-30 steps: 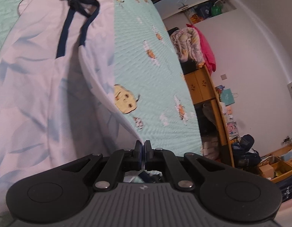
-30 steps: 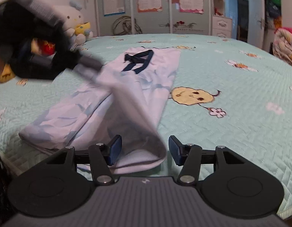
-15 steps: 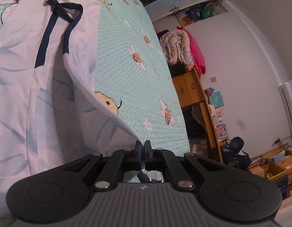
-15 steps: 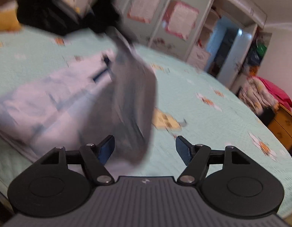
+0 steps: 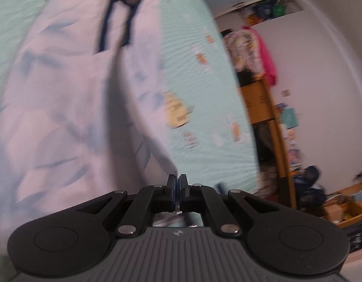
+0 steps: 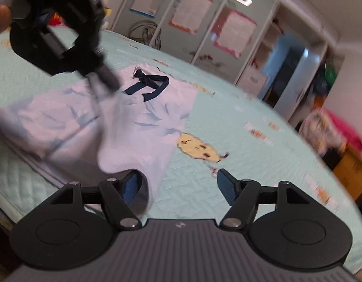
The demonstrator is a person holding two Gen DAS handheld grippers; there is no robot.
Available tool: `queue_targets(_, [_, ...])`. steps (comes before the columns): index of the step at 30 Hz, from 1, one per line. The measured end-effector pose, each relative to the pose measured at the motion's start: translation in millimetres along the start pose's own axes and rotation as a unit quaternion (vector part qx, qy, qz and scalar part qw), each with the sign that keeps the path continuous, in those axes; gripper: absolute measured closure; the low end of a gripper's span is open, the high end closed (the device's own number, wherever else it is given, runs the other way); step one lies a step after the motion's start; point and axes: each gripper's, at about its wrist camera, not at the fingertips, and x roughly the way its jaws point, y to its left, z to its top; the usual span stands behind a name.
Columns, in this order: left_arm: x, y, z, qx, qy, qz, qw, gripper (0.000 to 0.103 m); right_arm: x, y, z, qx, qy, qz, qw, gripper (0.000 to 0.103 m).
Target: Fold clothes
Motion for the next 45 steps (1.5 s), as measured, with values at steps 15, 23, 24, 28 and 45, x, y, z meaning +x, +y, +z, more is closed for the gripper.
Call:
queue_targets(15, [15.9,41.0,-15.9,-0.020,0.039,0.048,0.9979,0.103,-8.0,4.4,-13.7,-0.018,0.029,0.027,0.999,0.077])
queue_targets(23, [14.2,47.6,-19.2,-0.037,0.037,0.036,0.9980,0.101,-13.2,-16.1,-23.7,0.007,0.025,0.043,0.999,0.039])
queue_targets(24, [15.7,47.9,-20.0,-0.041,0.039,0.030,0.9979,0.101,-13.5,-19.1,-25.3,0.012,0.025,0.041,0.999,0.038])
queue_targets(28, [15.9,52.2,-21.1,-0.053,0.043,0.019,0.9975,0.101,-20.7,4.4,-25.9,-0.071,-0.013,0.023,0.997,0.038])
queue_targets(45, [21.3,49.9,-28.2,-0.045,0.054,0.013,0.9974,0.103,-15.4,29.1,-27.2,-0.195,-0.025,0.012,0.980,0.089])
